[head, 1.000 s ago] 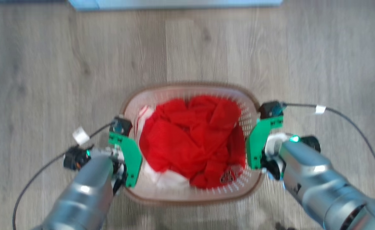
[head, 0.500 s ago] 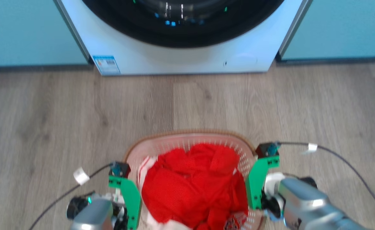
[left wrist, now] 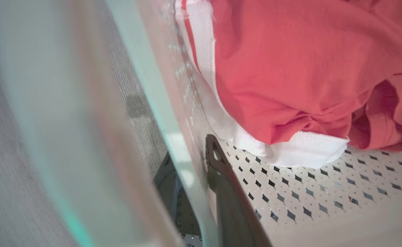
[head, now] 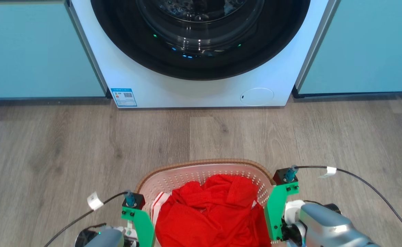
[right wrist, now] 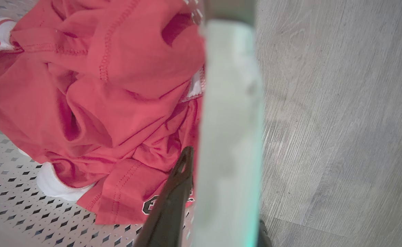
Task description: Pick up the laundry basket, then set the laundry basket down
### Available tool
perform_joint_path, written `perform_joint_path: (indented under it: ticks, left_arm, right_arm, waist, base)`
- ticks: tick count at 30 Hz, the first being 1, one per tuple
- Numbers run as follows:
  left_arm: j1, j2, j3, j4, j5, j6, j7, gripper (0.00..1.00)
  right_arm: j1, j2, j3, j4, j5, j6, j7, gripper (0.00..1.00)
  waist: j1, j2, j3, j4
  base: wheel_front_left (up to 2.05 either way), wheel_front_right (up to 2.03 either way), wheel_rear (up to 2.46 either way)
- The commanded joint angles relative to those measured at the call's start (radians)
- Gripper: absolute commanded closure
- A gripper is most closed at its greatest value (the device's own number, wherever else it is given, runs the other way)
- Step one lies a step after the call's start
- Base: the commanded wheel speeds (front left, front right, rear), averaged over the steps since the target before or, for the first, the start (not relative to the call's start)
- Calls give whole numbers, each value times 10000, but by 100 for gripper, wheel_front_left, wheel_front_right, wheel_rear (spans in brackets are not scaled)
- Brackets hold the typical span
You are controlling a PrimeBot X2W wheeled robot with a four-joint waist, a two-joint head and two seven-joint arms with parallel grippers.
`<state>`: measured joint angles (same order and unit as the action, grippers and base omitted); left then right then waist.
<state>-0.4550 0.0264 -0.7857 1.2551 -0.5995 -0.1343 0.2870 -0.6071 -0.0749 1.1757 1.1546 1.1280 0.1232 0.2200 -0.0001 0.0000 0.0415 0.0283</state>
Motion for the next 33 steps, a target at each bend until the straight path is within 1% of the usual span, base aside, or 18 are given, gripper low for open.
perform_joint_path:
  ticks: [1, 14, 33]
  left_arm:
    - [-310, 375, 9, -128, 5, 37, -18, 100]
    - [-221, 414, -257, -93, -538, 37, -104, 100]
    - [-304, 410, -755, 2, -1064, 37, -152, 100]
  right_arm:
    - [-105, 15, 176, -229, -3, 75, 10, 100]
    - [-18, 43, 449, -250, 353, 75, -10, 100]
    - [-34, 19, 746, -209, 708, 75, -12, 100]
  waist:
    - [1, 0, -43, 15]
    - [1, 0, -185, -105]
    - [1, 0, -224, -146]
  base:
    - [0, 0, 0]
    - [0, 0, 0]
    - [0, 0, 0]
